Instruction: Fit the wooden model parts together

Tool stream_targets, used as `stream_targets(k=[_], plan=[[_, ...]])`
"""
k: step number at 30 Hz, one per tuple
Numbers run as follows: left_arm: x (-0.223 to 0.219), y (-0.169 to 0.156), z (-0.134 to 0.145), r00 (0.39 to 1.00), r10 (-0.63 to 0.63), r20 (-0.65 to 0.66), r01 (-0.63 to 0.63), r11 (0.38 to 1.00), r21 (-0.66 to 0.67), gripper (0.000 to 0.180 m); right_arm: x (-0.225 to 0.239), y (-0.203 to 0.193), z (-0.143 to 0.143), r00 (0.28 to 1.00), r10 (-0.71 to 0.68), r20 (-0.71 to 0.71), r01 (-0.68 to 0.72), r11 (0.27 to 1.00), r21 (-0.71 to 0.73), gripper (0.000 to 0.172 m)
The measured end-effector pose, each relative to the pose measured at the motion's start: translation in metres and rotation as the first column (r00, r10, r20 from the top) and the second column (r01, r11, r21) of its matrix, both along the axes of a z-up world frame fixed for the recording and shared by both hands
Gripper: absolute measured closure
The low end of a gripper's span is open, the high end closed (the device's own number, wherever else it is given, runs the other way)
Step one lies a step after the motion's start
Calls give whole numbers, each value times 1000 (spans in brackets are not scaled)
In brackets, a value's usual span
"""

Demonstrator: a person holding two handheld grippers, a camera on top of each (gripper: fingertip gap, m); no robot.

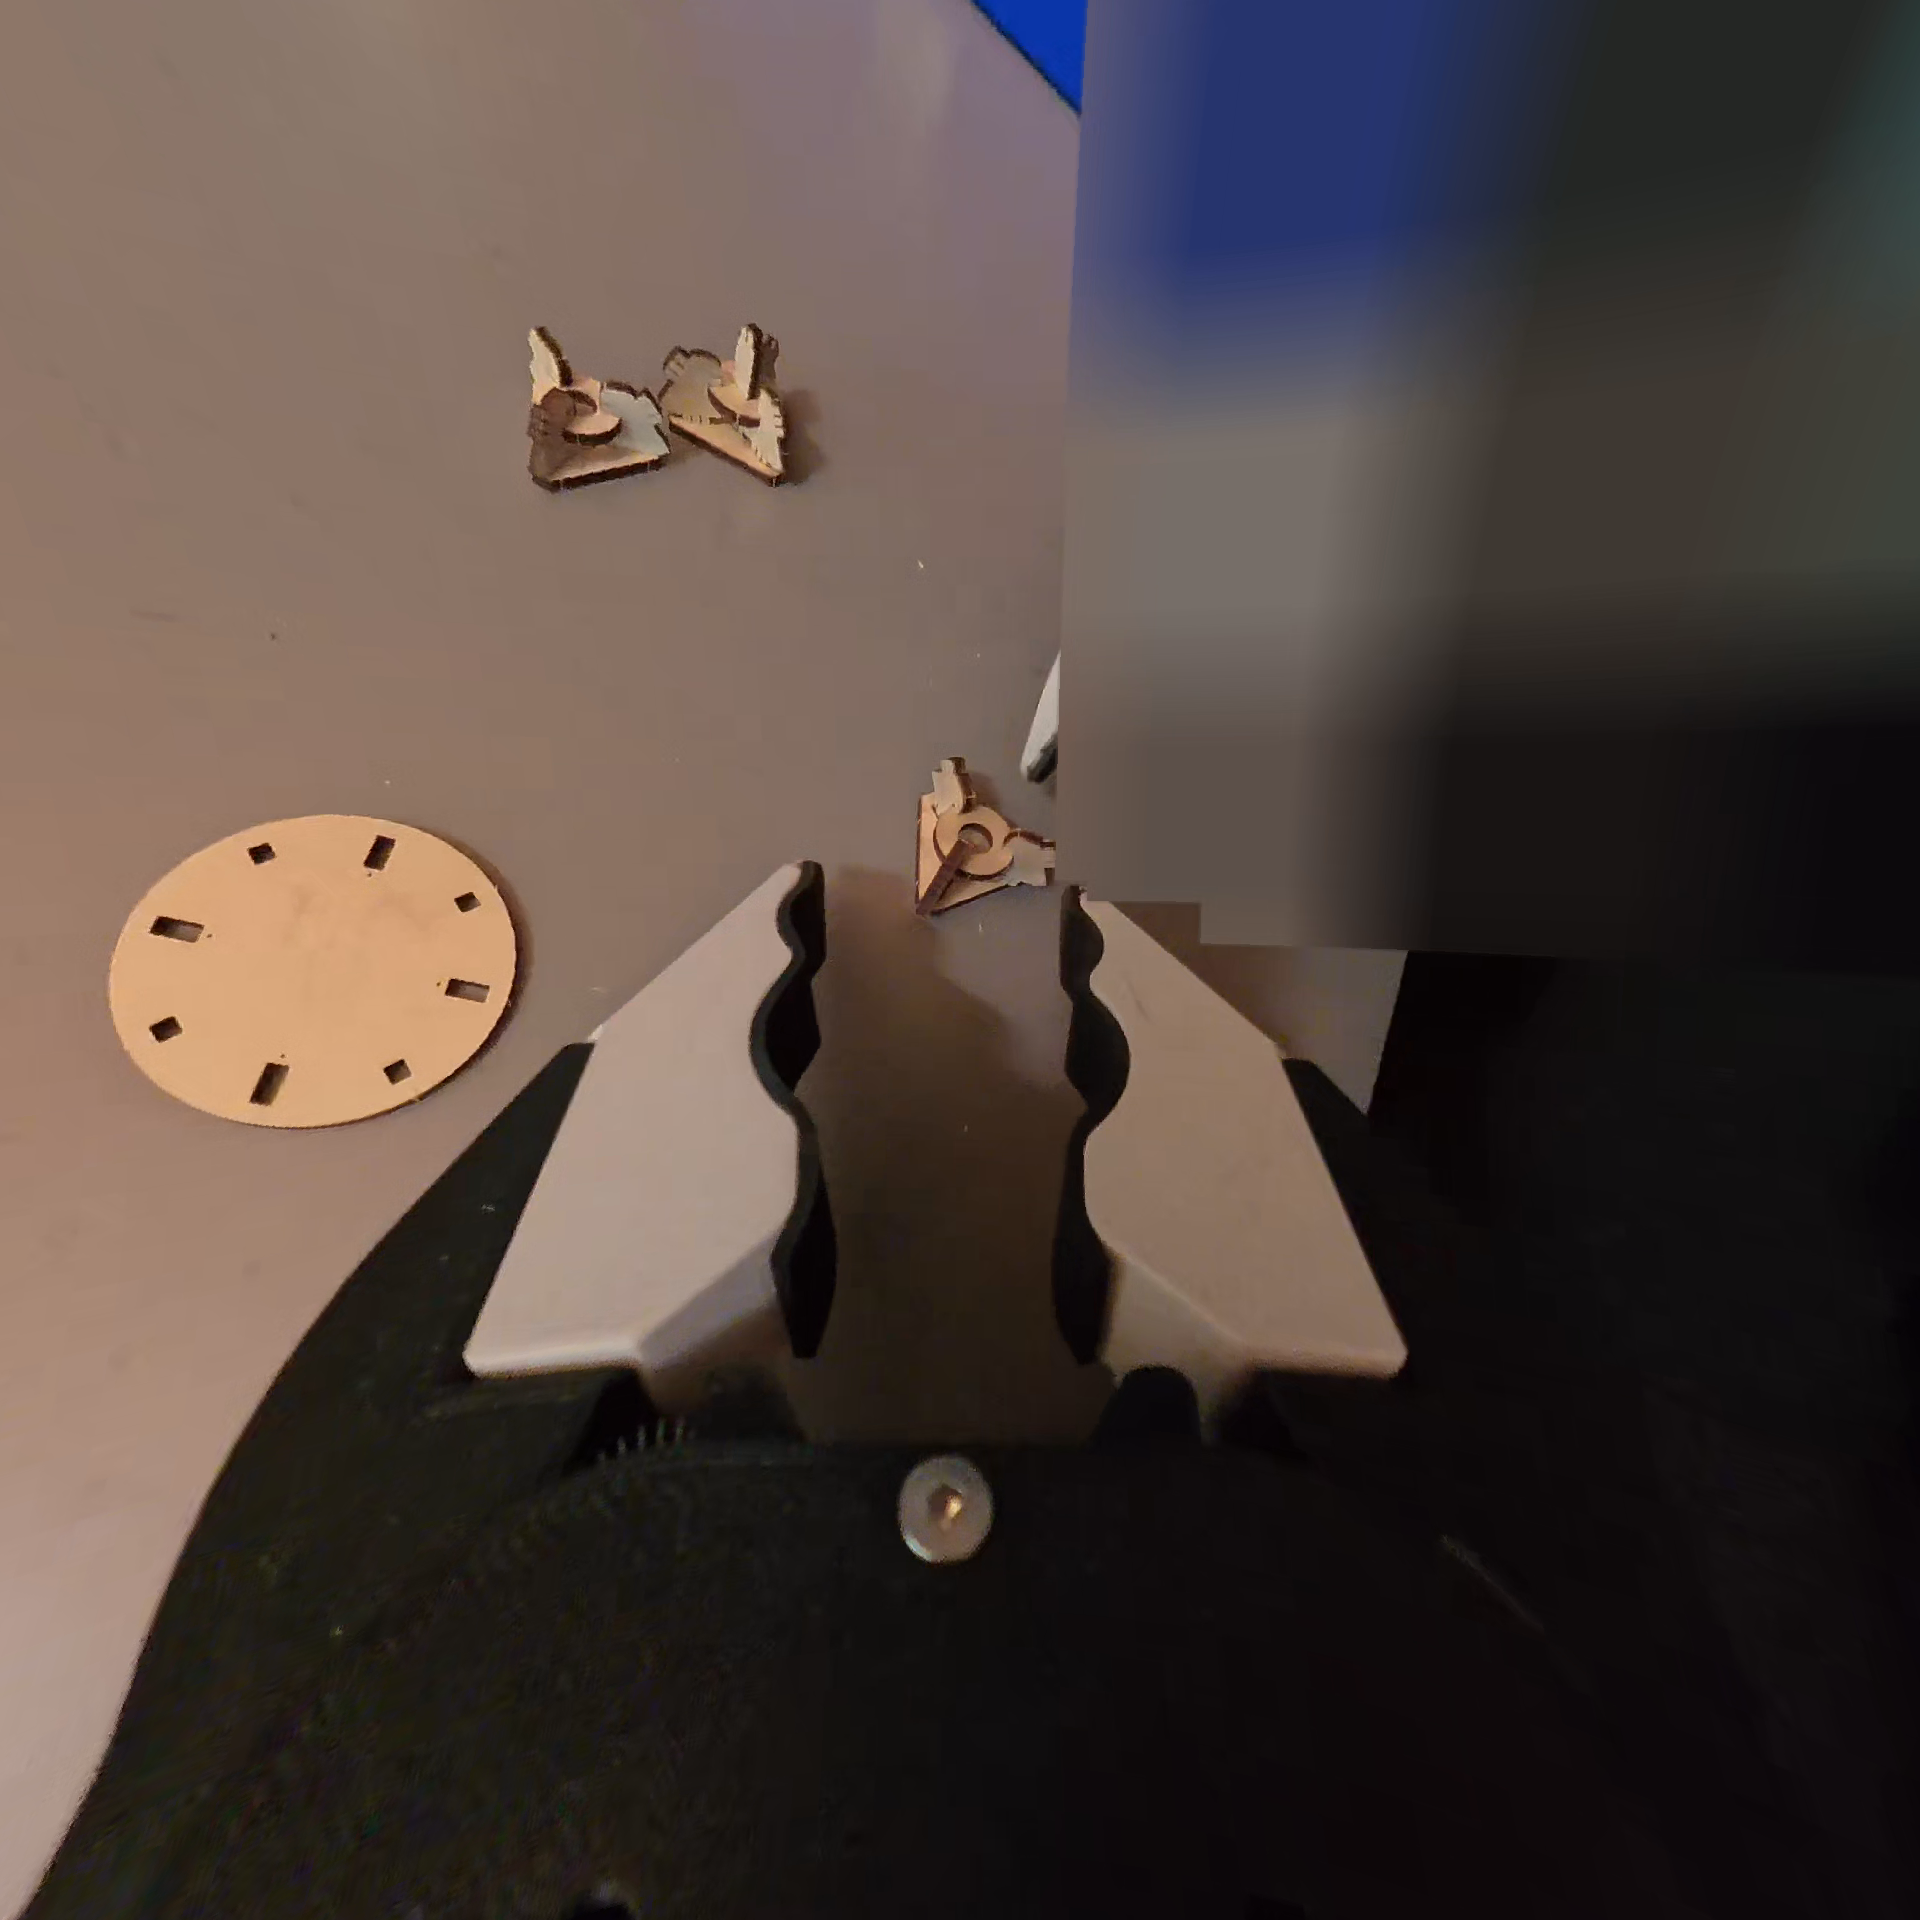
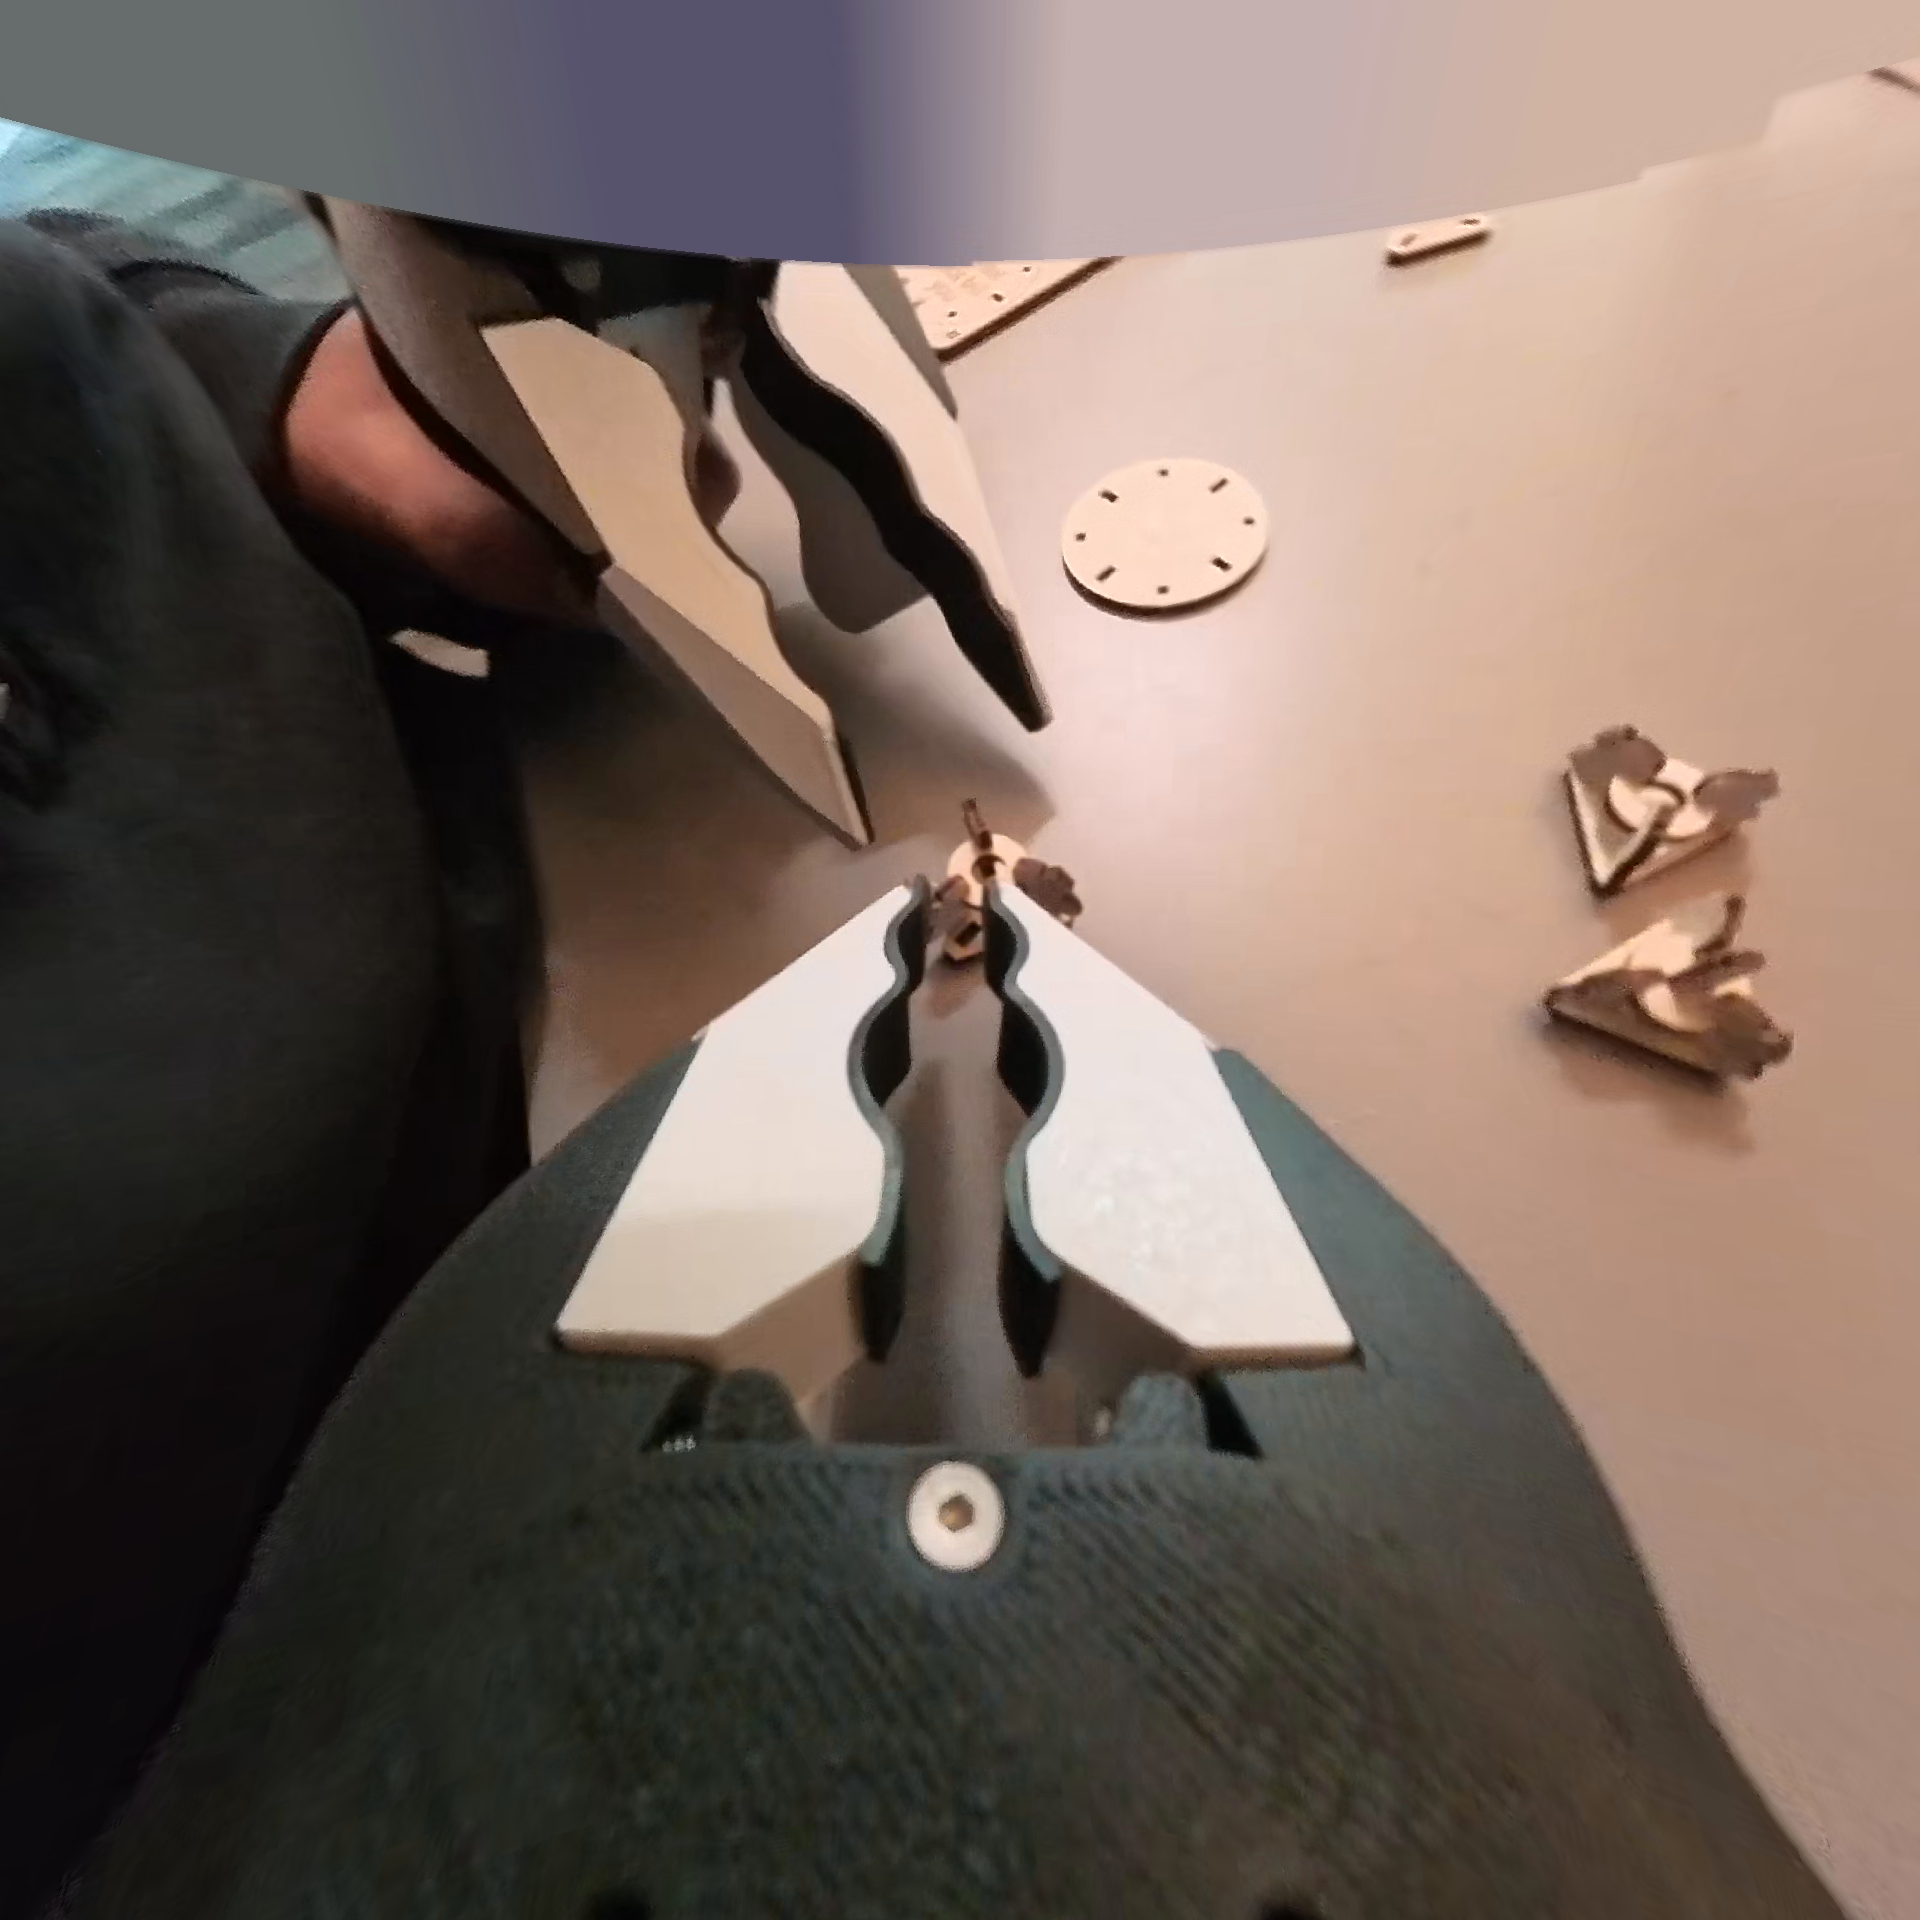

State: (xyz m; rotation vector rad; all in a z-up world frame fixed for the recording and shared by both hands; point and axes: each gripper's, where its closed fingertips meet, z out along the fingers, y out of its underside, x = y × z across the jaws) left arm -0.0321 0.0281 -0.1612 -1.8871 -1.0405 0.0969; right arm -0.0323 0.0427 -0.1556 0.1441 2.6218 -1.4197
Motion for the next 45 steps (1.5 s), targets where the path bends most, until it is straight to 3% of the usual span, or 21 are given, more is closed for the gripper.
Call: stream_targets(k=[6,10,15,32,45], plan=[[0,1,1,1000,-13,27,11,999,47,143,4,-5,7,989,-143,21,144,988,-46,156],[1,1,1,1000,-12,5,11,1000,22,143,-1,-9,9,966,-253,49,255,965,-55,161],[9,0,3,1000,25,1,-25,999,33,143,-7,1,0,943,-330,-41,330,944,0,162],[13,4,8,999,45,-9,-44,997,68,141,3,-5,-15,946,-302,-122,313,946,88,170],[13,6,7,999,41,17,-43,996,85,140,-17,20,4,955,-292,-57,292,956,-12,171]])
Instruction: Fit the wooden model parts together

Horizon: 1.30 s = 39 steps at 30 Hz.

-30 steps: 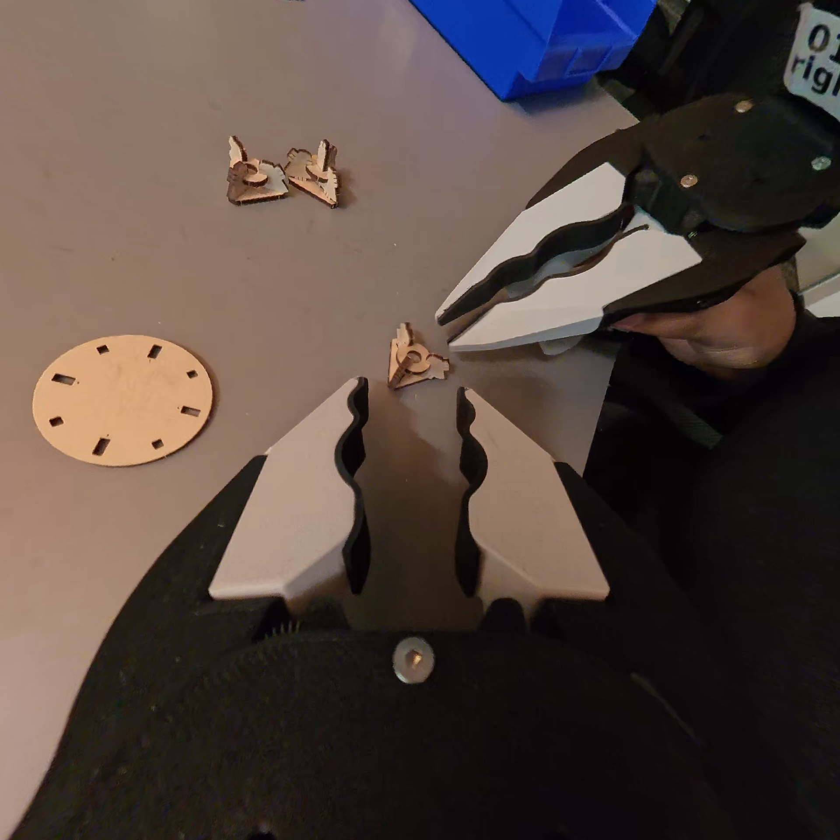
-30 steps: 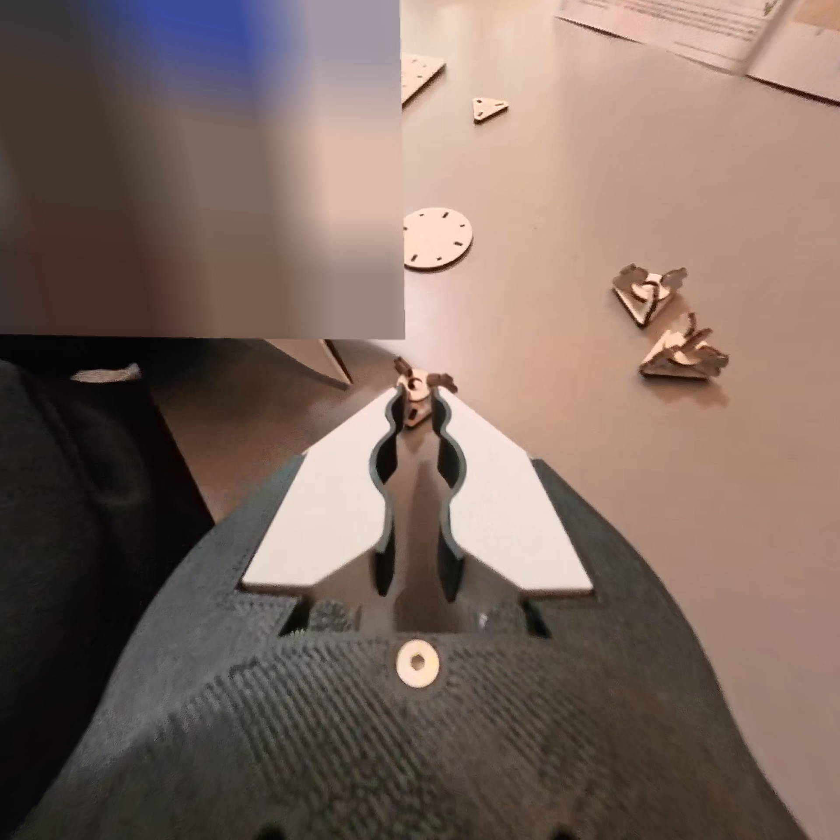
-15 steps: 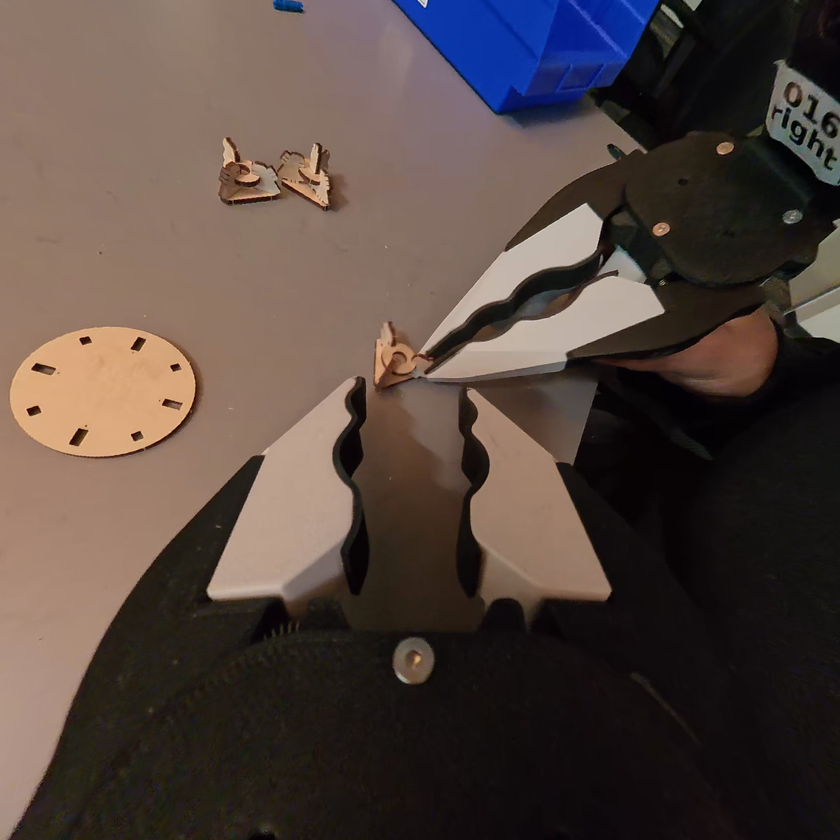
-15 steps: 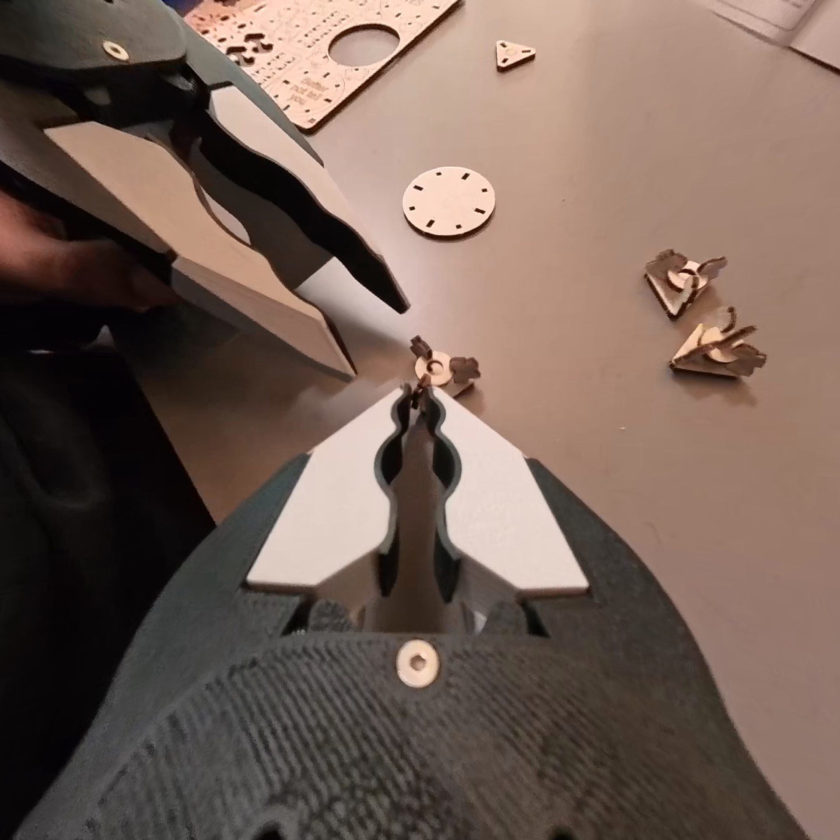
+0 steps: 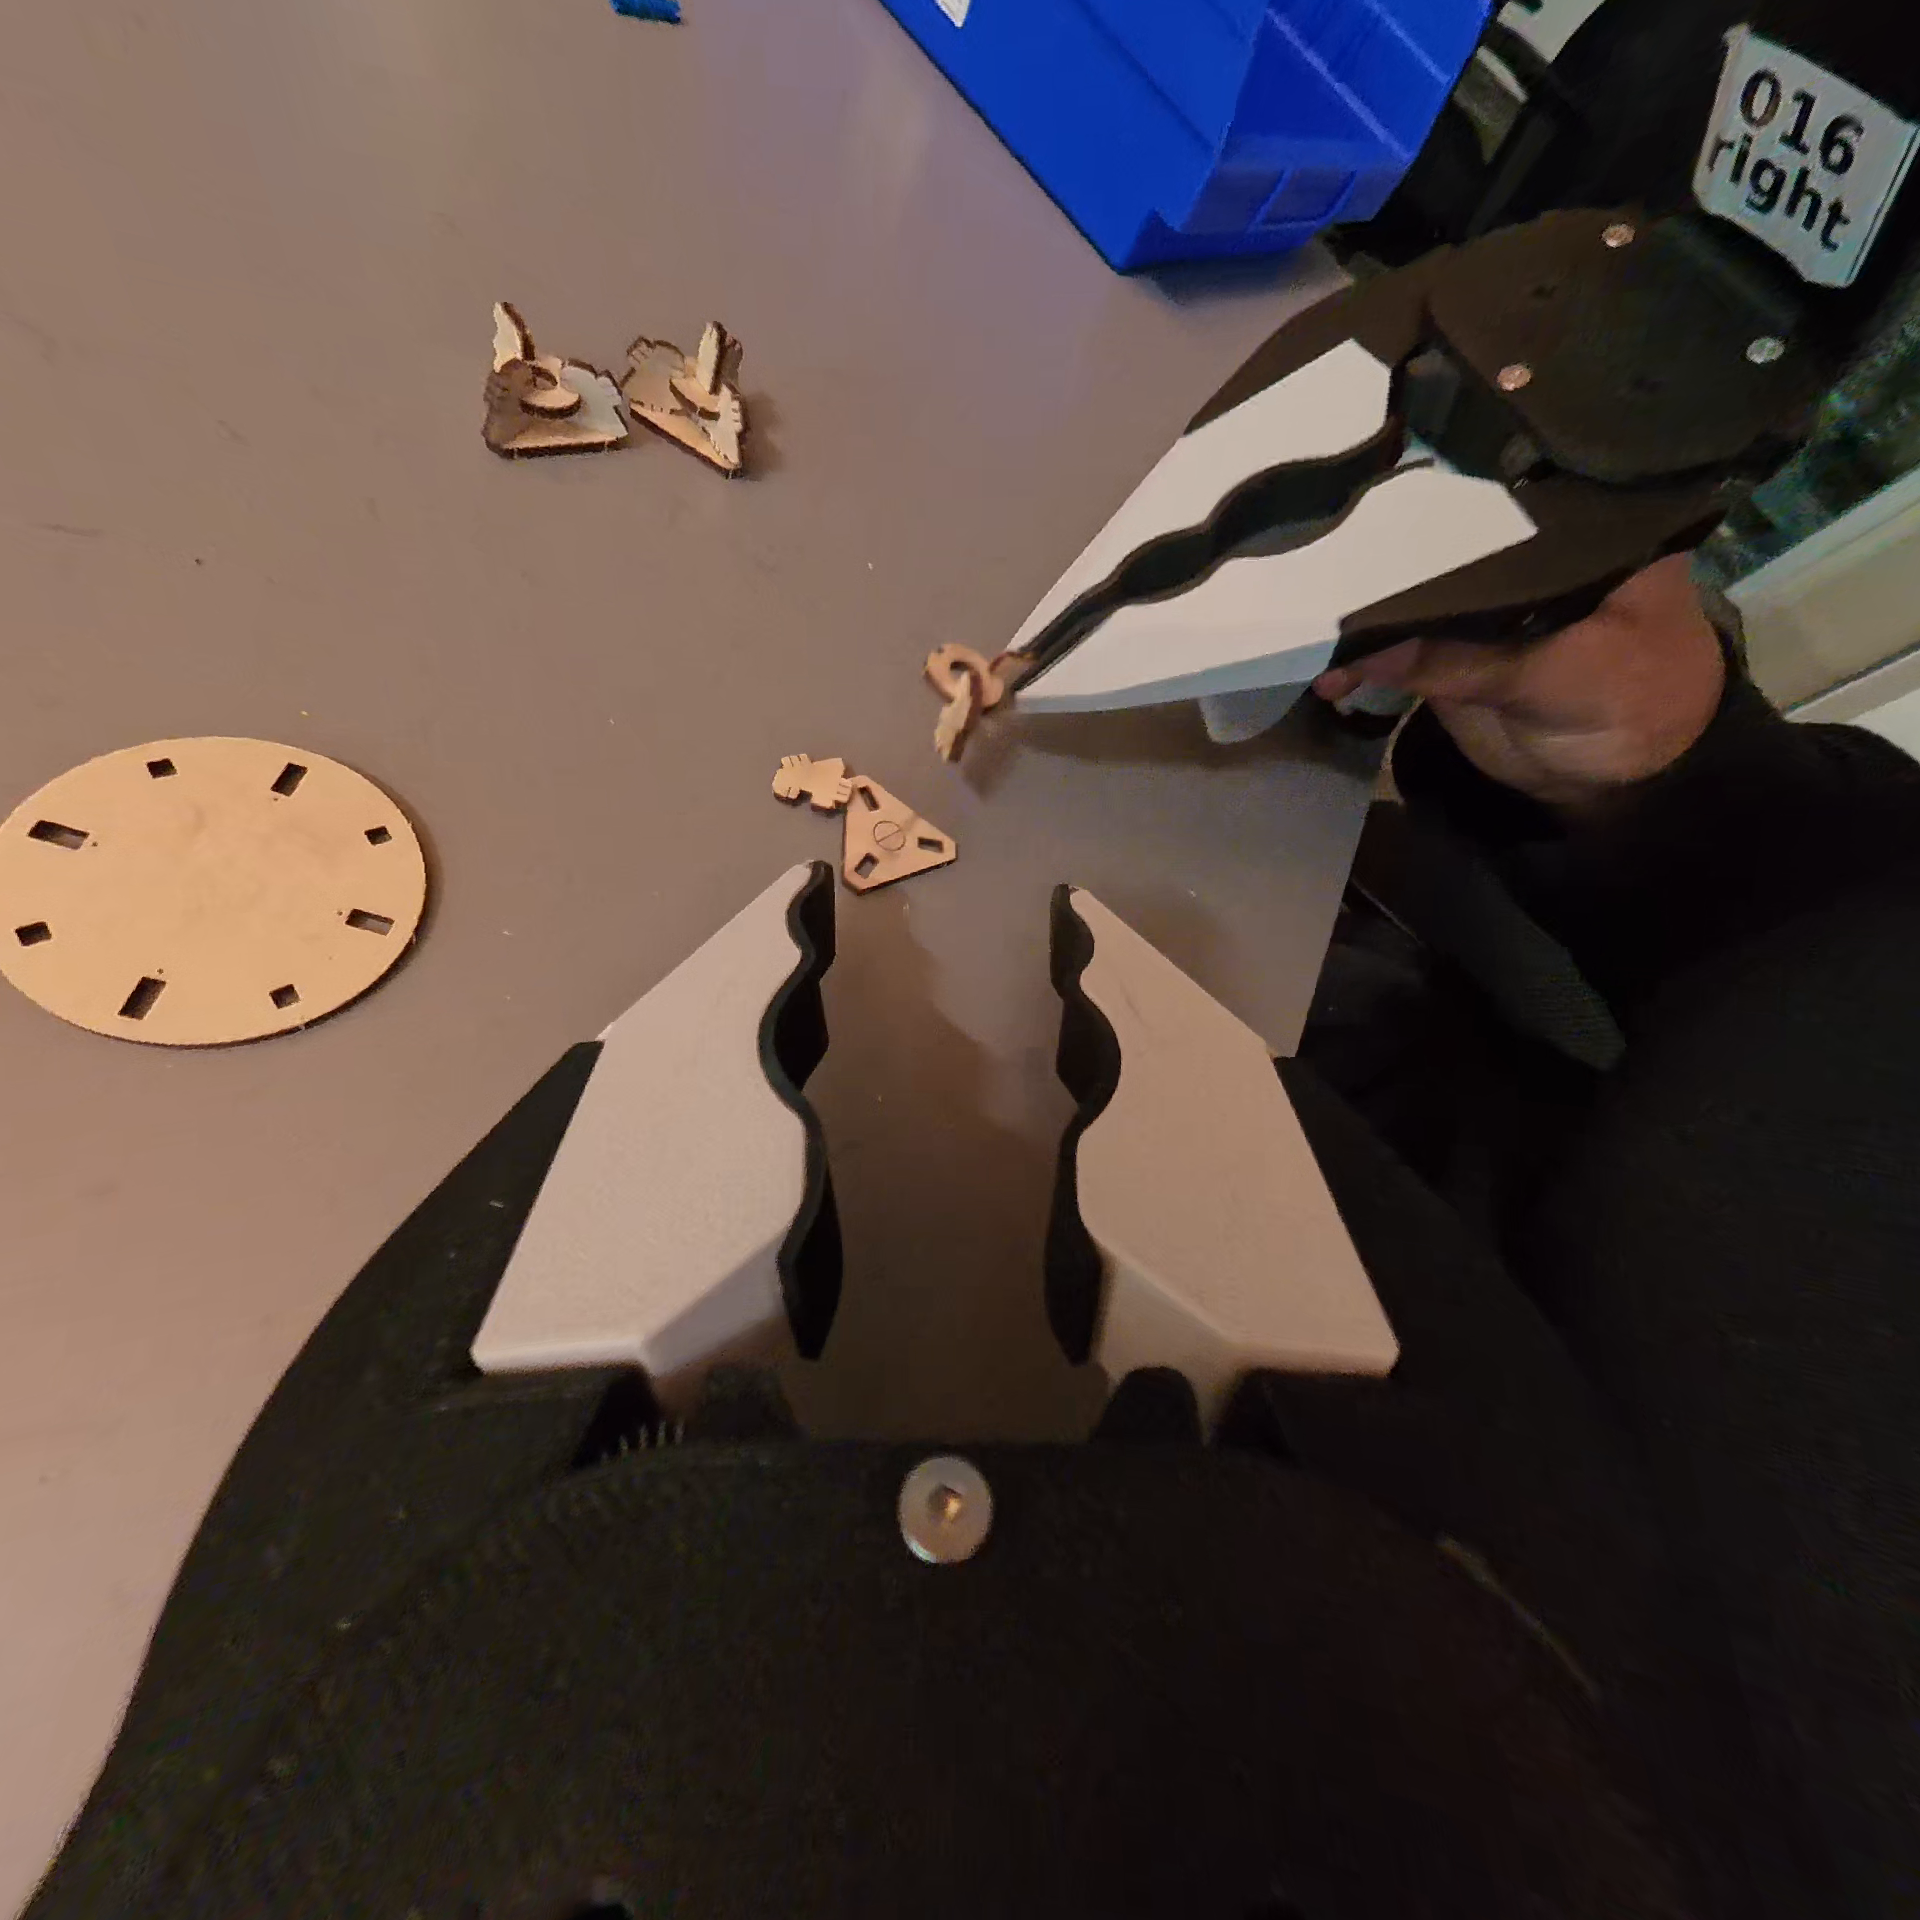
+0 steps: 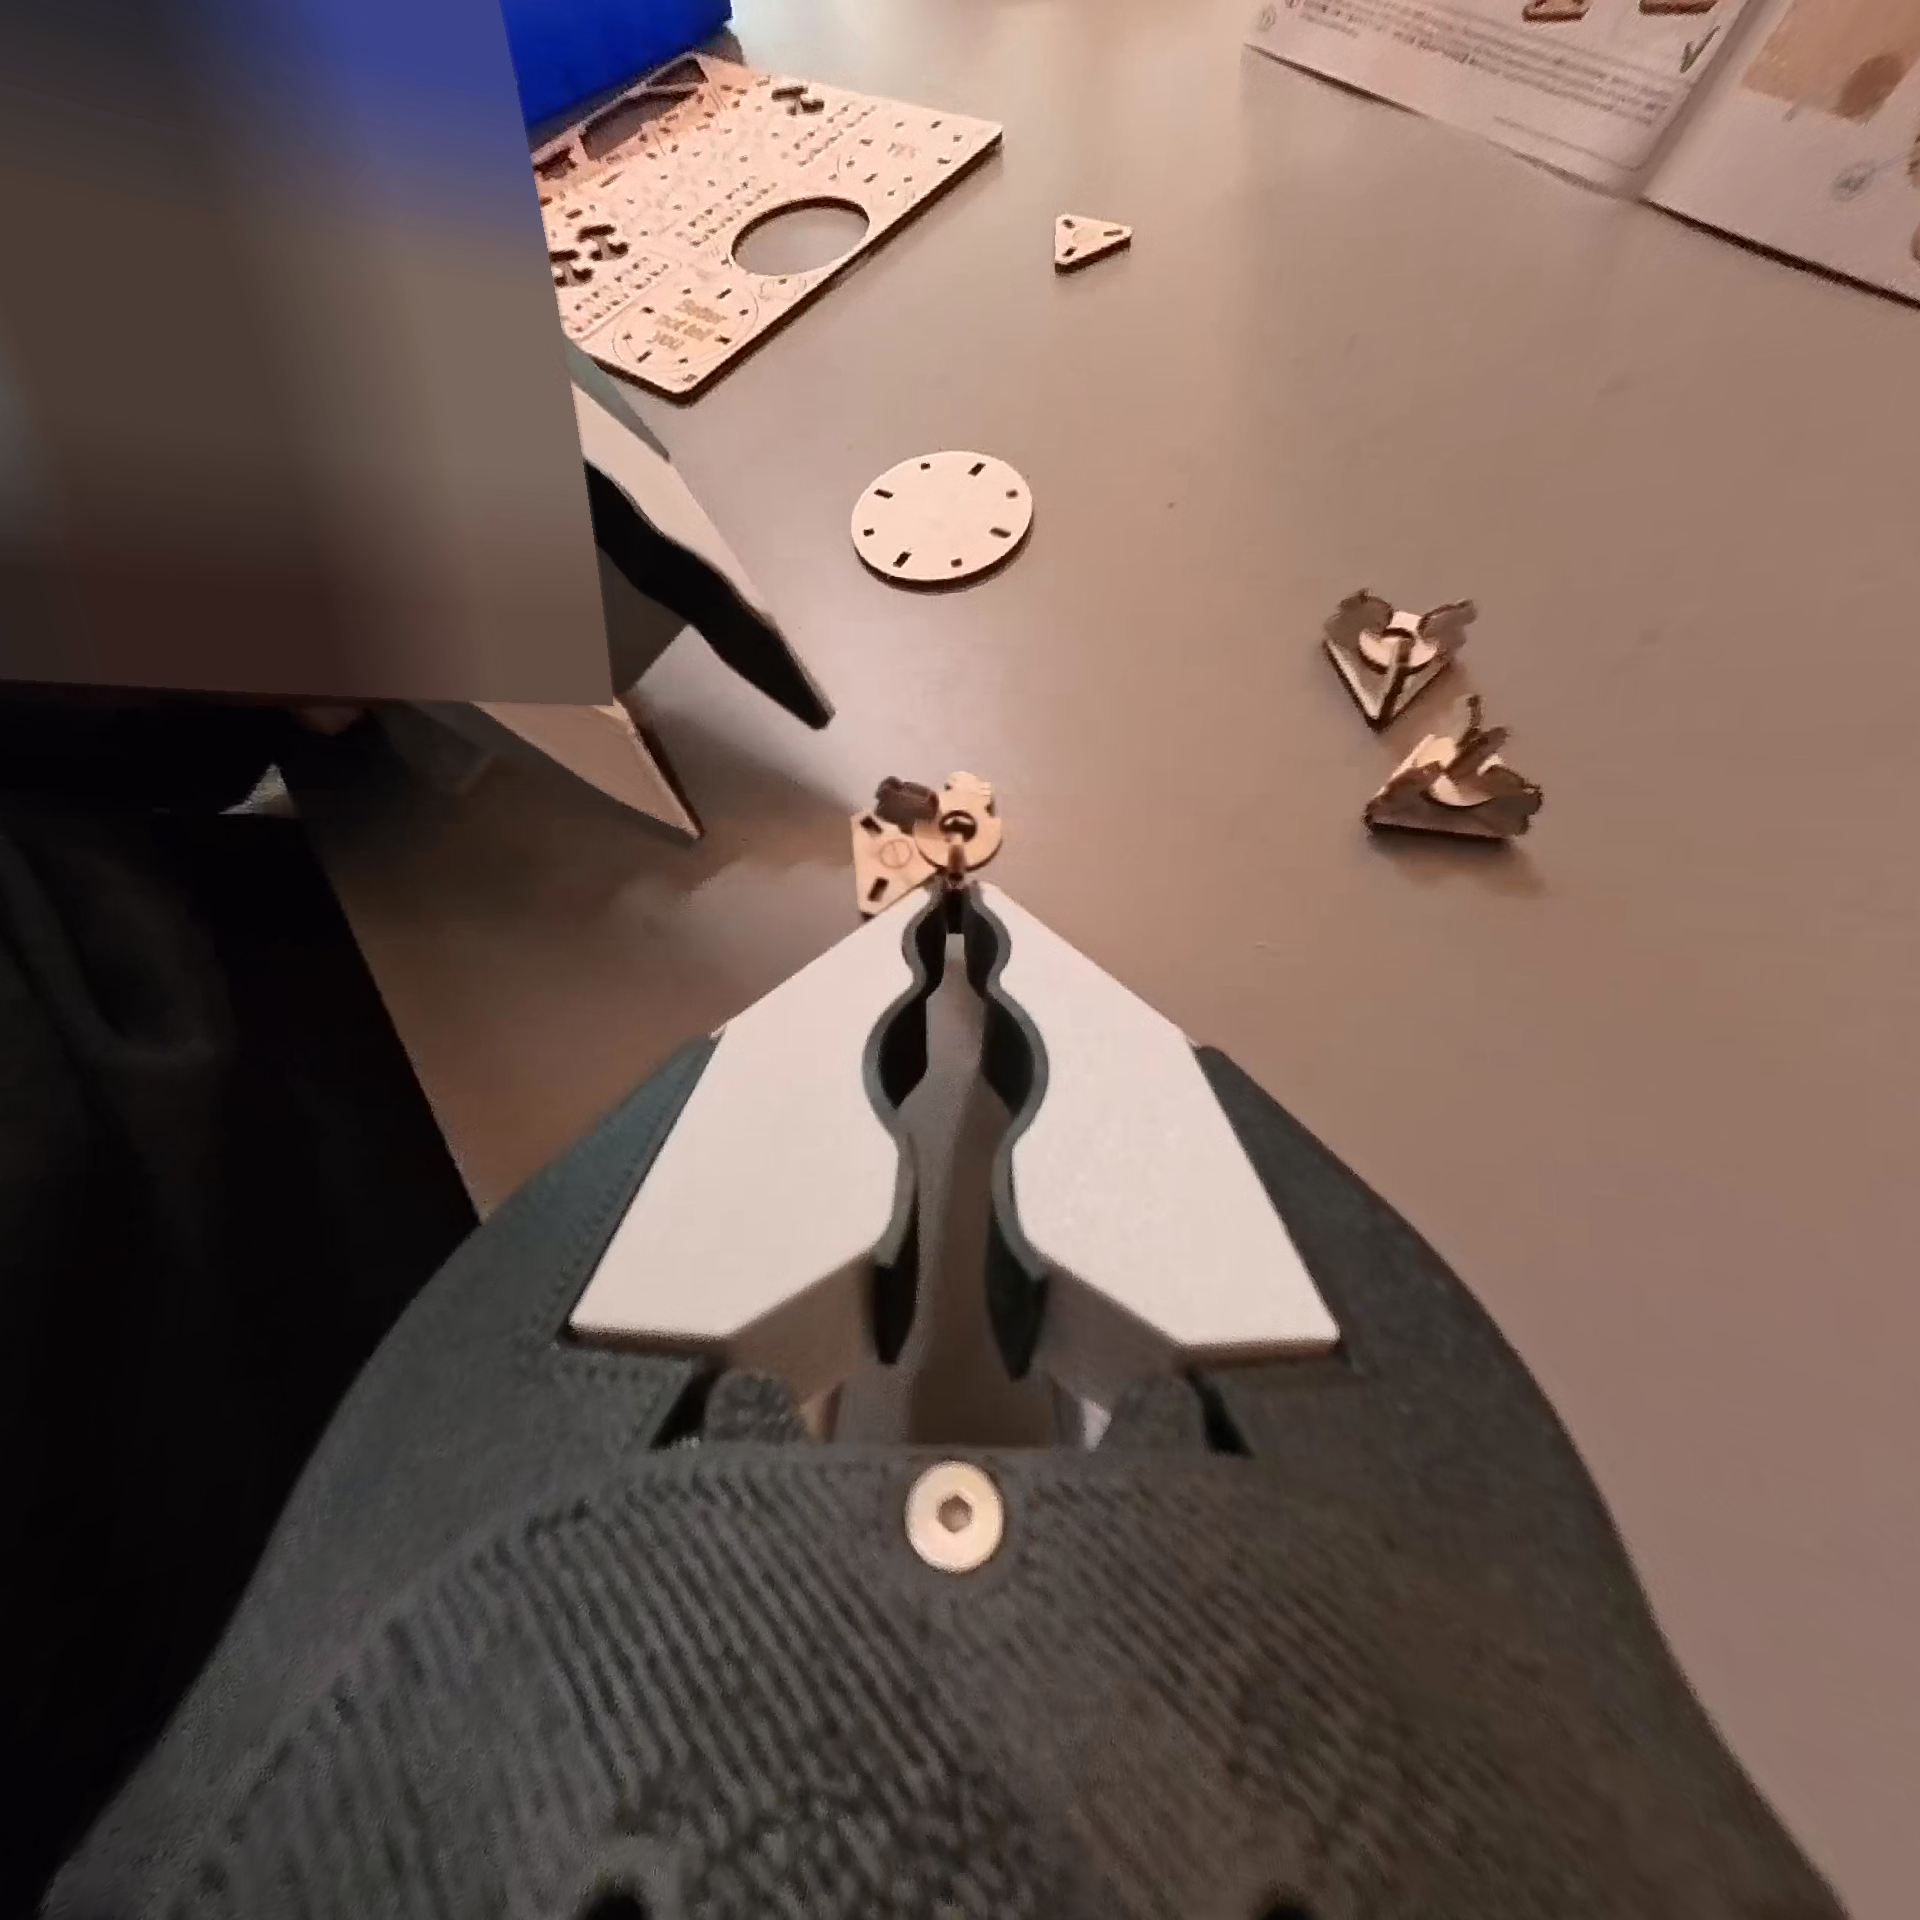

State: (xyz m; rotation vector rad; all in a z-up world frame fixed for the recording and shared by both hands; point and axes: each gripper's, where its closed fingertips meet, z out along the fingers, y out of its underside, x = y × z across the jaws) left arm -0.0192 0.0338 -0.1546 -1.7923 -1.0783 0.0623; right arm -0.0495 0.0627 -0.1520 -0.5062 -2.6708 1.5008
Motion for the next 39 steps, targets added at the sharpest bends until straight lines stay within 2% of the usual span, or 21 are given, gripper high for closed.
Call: stream_targets(k=[3,8,14,19,26,31,35,39], plan=[[-3,2,-7,999,2,45,-1,1000,-13,140,-4,5,0,1000,20,10,-20,1000,-11,171],[-8,5,-12,998,-1,66,4,999,-49,141,-9,10,-8,998,44,-42,-42,998,50,171],[-21,1,-8,1000,7,31,-5,999,-46,141,0,2,-13,987,137,-89,-128,987,93,171],[-22,2,-4,1000,-12,19,12,1000,-22,141,4,-4,-6,982,169,-90,-164,985,52,171],[-17,13,10,996,-59,-63,60,998,15,156,6,-7,-7,976,187,-110,-181,981,65,171],[-15,17,7,996,-77,-50,77,997,2,153,6,-10,-4,979,178,-103,-176,984,37,171],[-15,13,10,997,-60,-38,62,996,56,160,5,-8,2,990,141,-10,-141,990,-27,171],[-12,17,9,997,-78,11,76,992,105,159,14,-11,11,957,155,244,-118,980,-160,171]])
